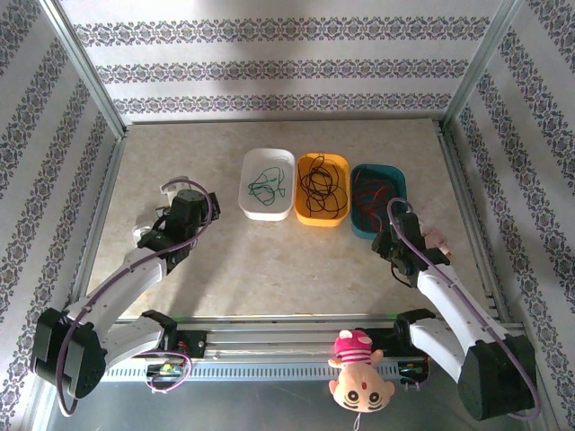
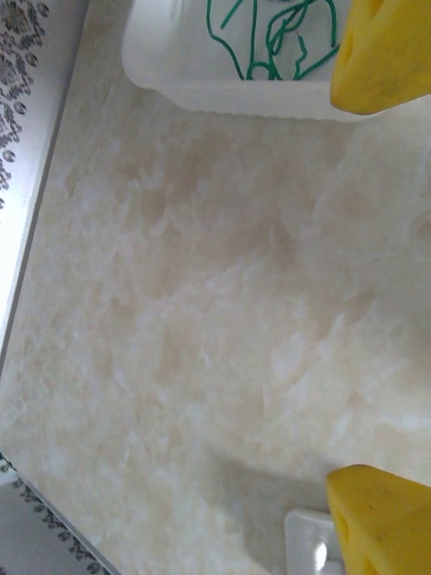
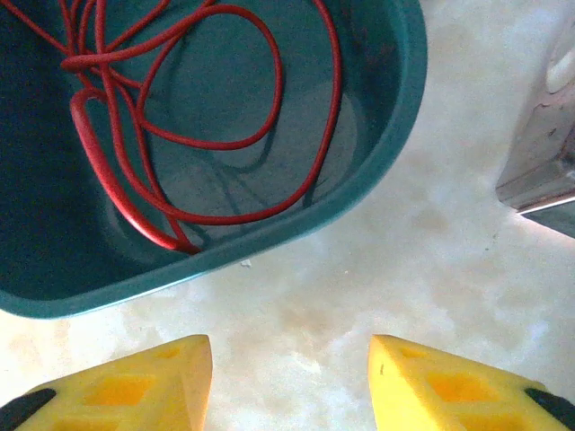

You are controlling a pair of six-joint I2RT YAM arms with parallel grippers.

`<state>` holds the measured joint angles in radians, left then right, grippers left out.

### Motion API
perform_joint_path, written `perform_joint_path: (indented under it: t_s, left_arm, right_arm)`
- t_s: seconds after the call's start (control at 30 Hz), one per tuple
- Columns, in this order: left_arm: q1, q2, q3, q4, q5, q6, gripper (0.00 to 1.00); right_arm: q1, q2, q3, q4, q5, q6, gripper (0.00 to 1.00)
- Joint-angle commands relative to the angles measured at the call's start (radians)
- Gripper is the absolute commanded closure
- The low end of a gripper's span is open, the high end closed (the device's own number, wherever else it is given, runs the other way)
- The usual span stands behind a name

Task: Untangle the cables

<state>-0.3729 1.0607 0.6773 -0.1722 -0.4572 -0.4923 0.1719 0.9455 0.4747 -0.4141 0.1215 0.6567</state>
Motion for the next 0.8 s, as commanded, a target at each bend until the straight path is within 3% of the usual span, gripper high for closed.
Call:
perform_joint_path:
  t_s: [0.0,0.47,0.6,0.77]
  left_arm:
    - [0.001,-0.026,-0.024,-0.055,-0.050,-0.047,0.00]
    - [0.015,-0.028,-0.105,-0.112,-0.164,-0.023,0.01]
    - [0.032,-0.031,-0.122,-0.078,-0.154,-0.039,0.01]
    - [0.051,-0.017,-0.112,-0.062,-0.187,-0.047,0.01]
  right_arm:
    - [-0.014,0.084,-0.001,0.067,-0.014,0.029,0.51]
    - [-0.037,0.543,0.257,0.207,-0.016,-0.151,0.51]
    - [-0.035,0.567,0.300,0.191,-0.044,-0.157,0.51]
    - [-0.027,0.460,0.292,0.165,-0.061,-0.168,0.49]
